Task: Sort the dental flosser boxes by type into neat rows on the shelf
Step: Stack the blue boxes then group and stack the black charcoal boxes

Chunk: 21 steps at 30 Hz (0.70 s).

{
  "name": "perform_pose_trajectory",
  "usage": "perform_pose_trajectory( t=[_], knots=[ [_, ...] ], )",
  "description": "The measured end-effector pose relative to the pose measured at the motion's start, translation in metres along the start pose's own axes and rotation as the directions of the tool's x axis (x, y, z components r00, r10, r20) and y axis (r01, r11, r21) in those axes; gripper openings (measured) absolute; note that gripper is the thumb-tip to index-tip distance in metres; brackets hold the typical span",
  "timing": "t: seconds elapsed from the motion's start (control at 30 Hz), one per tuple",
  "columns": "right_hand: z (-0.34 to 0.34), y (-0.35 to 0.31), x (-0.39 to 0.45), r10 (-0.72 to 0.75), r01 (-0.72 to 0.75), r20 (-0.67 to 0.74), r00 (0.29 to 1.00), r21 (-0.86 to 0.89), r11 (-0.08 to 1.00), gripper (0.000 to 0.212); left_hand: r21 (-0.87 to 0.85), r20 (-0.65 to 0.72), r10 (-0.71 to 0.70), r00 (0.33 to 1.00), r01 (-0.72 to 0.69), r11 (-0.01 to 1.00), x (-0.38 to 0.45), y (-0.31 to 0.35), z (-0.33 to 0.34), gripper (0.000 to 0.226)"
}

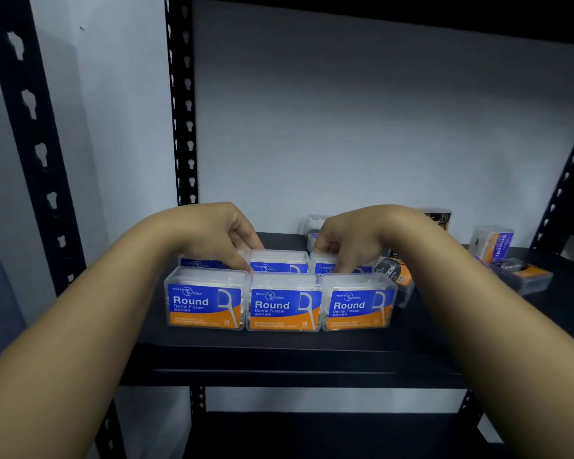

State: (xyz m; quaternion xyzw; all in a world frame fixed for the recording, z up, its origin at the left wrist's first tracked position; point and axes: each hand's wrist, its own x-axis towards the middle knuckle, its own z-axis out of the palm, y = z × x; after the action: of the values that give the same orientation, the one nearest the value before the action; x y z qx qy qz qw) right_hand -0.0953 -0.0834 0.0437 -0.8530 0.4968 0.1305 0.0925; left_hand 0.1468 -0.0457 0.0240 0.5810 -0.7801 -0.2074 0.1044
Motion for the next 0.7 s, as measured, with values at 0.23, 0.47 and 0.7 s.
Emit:
perform_pose_trajectory(
  t=[0.23,0.47,0.7],
  knots=[
    [0.002,0.018,-0.039,-0.015,0.139,-0.32,0.947,0.365,0.921,0.049,-0.193,-0.26,0.07,0.963,-0.123,0.973,-0.024,0.007,0.004,0.046],
    [0.052,0.001,-0.052,0.008,0.169,-0.484,0.875,0.322,0.932,0.076,-0.194,-0.447,0.144,0.883,-0.252,0.948,-0.049,-0.014,0.041,0.045],
    [0.072,-0.01,-0.048,0.019,0.16,-0.517,0.856,0.3,0.94,0.091,-0.181,-0.534,0.077,0.842,-0.203,0.962,-0.052,-0.023,0.061,0.047]
  ],
)
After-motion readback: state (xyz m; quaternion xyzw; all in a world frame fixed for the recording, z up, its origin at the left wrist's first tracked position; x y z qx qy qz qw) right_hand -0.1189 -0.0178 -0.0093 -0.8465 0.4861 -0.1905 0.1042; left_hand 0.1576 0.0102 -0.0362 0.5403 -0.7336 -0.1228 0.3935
